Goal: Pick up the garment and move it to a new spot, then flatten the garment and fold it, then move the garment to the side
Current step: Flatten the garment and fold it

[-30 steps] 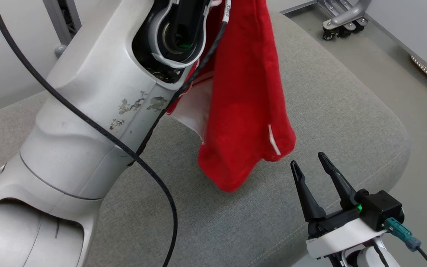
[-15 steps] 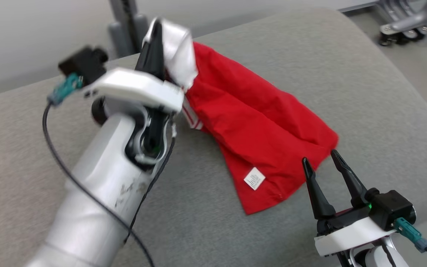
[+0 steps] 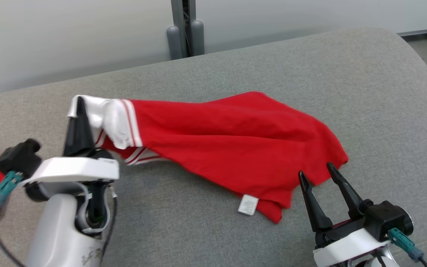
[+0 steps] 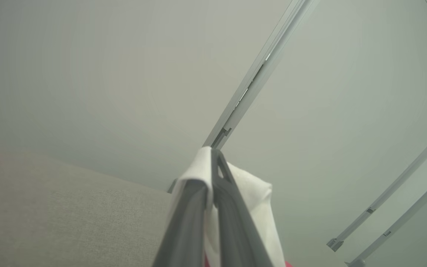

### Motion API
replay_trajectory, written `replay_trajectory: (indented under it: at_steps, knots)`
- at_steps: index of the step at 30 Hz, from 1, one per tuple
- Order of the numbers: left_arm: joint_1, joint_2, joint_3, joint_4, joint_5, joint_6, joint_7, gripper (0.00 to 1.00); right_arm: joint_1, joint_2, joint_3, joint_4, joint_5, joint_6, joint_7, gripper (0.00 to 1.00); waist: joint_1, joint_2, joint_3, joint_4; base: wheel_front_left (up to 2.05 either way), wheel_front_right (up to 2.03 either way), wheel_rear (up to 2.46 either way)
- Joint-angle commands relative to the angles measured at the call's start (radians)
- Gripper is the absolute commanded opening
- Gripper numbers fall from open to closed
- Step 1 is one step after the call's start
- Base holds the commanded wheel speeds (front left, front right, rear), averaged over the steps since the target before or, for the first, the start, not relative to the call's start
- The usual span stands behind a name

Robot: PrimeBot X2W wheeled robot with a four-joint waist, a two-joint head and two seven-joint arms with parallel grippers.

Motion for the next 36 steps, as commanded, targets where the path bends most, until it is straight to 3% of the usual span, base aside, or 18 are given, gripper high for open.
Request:
replay_trajectory:
  at_steps: [1,8,15,16,17,18,26,36]
  knots:
    - [0.018,0.004,0.035,-0.016,0.022,-0.004,-0.002,0.0,0.004,-0.006,0.003,0.002,-0.01,0.0,-0.005,1.0,0.0,0.0,-0.007,0.007,0.0,0.0,0.0]
    - [0.111,0.003,0.157,-0.053,0.101,0.001,-0.002,0.0,0.0,-0.006,-0.007,0.003,-0.019,0.0,-0.005,1.0,0.0,0.0,-0.017,0.008,0.0,0.0,0.0]
    - [0.218,0.005,0.192,-0.053,0.171,0.003,-0.002,0.01,0.018,-0.006,-0.03,0.005,-0.028,0.0,-0.005,1.0,0.0,0.0,-0.027,0.013,0.0,0.0,0.0]
    - [0.232,0.004,0.194,-0.048,0.185,0.003,-0.002,0.38,0.021,-0.006,-0.03,0.007,-0.027,0.0,-0.005,1.0,0.0,0.0,-0.029,0.013,0.0,0.0,0.0]
    - [0.243,0.003,0.191,-0.039,0.189,0.005,-0.002,0.64,0.023,-0.006,-0.028,0.009,-0.028,0.0,-0.005,1.0,0.0,0.0,-0.032,0.014,0.0,0.0,0.0]
    - [0.253,0.003,0.189,-0.036,0.203,0.009,-0.002,1.0,0.024,-0.006,-0.029,0.01,-0.028,0.0,-0.005,1.0,0.0,0.0,-0.035,0.016,0.0,0.0,0.0]
    - [0.324,0.004,0.165,-0.108,0.358,0.06,-0.002,1.0,0.034,-0.006,-0.019,0.016,-0.032,0.0,-0.005,1.0,0.0,0.0,-0.067,0.028,0.0,0.0,0.0]
    - [0.471,0.003,0.055,-0.283,0.424,0.143,-0.002,1.0,0.069,-0.006,-0.011,0.028,-0.03,0.0,-0.005,1.0,0.0,0.0,-0.128,0.036,0.0,0.0,0.0]
